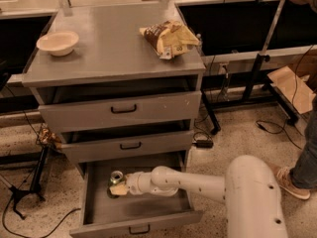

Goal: Place green can into bottom drawer

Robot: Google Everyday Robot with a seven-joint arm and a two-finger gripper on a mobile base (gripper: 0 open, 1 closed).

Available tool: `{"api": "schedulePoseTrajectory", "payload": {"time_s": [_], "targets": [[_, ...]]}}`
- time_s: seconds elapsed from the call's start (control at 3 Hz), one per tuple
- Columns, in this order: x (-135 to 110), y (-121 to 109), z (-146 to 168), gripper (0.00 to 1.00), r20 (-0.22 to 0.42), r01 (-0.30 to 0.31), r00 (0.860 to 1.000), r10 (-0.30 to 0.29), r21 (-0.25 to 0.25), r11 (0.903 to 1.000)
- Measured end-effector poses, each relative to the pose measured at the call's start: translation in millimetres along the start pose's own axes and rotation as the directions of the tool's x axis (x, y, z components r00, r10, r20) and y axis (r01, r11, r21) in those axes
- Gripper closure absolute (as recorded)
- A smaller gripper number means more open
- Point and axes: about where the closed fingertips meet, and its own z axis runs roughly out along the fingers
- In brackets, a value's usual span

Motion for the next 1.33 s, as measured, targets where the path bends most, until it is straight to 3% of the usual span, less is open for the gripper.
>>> {"api": "schedulePoseTrajectory", "payload": {"time_s": [0.33,1.0,1.33], "targets": [[15,-15,41,1.0,-0.005,-0.037,0.999,0.037,-0.001,0.9993],[26,-44,106,1.0,-0.092,-0.005,0.996,0.001,-0.043,0.9991],[31,-59,118,1.0,-0.115,0.0,0.993,-0.004,-0.037,0.9993]]}}
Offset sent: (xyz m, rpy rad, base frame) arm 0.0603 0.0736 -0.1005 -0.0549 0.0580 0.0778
